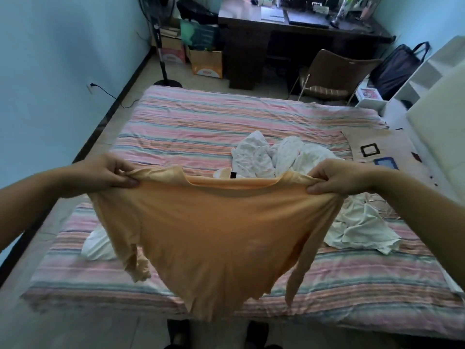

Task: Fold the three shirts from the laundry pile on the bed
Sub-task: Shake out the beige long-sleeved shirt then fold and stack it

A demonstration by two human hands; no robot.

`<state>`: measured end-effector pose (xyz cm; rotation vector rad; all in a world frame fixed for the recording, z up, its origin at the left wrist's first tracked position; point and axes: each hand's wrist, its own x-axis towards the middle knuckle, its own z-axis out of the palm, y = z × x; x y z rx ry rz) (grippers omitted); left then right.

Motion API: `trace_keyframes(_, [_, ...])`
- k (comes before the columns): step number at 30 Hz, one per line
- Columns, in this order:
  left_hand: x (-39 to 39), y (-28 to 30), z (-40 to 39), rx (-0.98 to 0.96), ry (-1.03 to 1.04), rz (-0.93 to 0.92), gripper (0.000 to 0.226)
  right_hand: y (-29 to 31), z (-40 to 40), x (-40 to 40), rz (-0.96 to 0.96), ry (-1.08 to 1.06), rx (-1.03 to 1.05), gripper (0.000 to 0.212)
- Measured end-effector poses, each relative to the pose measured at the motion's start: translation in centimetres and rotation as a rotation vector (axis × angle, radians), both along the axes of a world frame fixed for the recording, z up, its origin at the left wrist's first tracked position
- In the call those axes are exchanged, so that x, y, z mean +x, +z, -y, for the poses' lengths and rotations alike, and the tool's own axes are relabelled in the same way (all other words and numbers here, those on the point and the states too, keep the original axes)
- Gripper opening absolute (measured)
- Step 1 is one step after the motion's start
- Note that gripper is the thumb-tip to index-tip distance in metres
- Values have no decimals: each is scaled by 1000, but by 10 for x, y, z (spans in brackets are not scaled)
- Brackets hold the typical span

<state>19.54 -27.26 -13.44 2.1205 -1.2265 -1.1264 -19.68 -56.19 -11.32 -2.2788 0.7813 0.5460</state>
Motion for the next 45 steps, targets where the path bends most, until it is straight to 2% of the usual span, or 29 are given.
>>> trace_keyframes(6, [13,-81,38,90,-20,172,13,-81,23,34,-124,43,-143,32])
trace_keyframes(9, [16,-114,57,129,-14,238,15,-119,35,42,-125,0,-147,32])
trace_keyframes(13, [24,-154,85,139,-15,291,21,-158,49,55,-82,-112,-168,43])
trace_keyframes(20, [45,-228,141,130,72,391,15,-236,85,78,-124,-227,-269,40])
trace_keyframes(23, [51,-264,166,124,87,420,21,-276,106,89,-101,-298,-264,28])
trace_keyframes(30, [64,-351,224,143,192,454,28,-364,152,120,-23,-530,-240,28])
trace_keyframes(36, [72,-409,266,-34,410,377,23,-433,181,141,183,-920,-154,32])
trace_keyframes(38, [73,-423,272,-85,490,374,27,-451,184,146,257,-1075,-62,47])
trace_keyframes(41, [79,-450,263,81,469,506,39,-476,175,138,246,-1110,96,67])
trace_keyframes(43, [79,-472,240,224,475,473,45,-493,157,118,127,-1086,98,69])
trace_keyframes(45, [72,-488,211,280,506,398,50,-510,132,91,-20,-1116,84,73])
